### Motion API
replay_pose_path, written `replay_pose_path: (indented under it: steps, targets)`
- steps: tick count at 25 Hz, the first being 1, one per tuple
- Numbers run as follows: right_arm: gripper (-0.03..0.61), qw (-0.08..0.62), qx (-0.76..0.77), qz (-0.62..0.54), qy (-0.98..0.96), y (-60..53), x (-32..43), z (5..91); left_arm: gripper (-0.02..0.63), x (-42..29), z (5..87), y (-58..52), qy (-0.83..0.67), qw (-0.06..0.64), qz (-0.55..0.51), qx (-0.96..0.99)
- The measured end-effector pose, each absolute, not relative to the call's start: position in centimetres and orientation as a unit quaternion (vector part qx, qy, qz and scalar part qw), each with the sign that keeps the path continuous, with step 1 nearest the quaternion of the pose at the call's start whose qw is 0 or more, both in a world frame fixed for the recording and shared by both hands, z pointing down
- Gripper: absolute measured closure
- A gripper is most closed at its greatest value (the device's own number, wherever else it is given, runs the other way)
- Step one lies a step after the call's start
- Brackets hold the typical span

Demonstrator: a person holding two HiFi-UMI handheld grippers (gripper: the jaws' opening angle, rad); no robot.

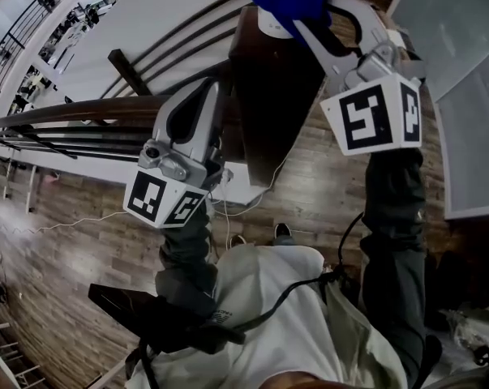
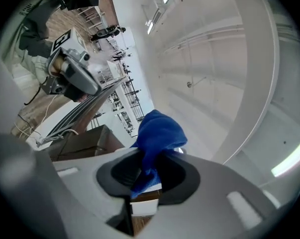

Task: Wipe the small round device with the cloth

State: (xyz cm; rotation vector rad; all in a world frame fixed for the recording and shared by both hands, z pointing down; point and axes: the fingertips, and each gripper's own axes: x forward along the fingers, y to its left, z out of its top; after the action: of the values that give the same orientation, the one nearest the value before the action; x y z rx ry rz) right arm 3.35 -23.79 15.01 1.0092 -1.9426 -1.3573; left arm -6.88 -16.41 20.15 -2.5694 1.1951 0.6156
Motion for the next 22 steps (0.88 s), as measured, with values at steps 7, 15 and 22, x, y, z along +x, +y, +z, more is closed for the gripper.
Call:
replay_pose_path:
  steps: [7, 15, 22]
  targets:
    - [0.492, 0.146, 0.379, -0.421, -0.811, -21.1, 3.8, 17.5, 0.609, -6.4, 20.8, -15.6, 0.406, 0.113, 0.204, -0.884]
    - [0.492, -0.138, 0.461, -0.283, -0.830, -15.3, 9.8, 17.5, 0.609, -5.4, 22.4, -15.4, 0.413, 0.083, 0.203, -0.884]
    - [0.492, -0.143, 0.499, -0.243, -0.819, -13.1, 11.1, 19.6, 0.609, -6.9, 23.0, -13.9, 0.424, 0.064, 0.224, -0.875]
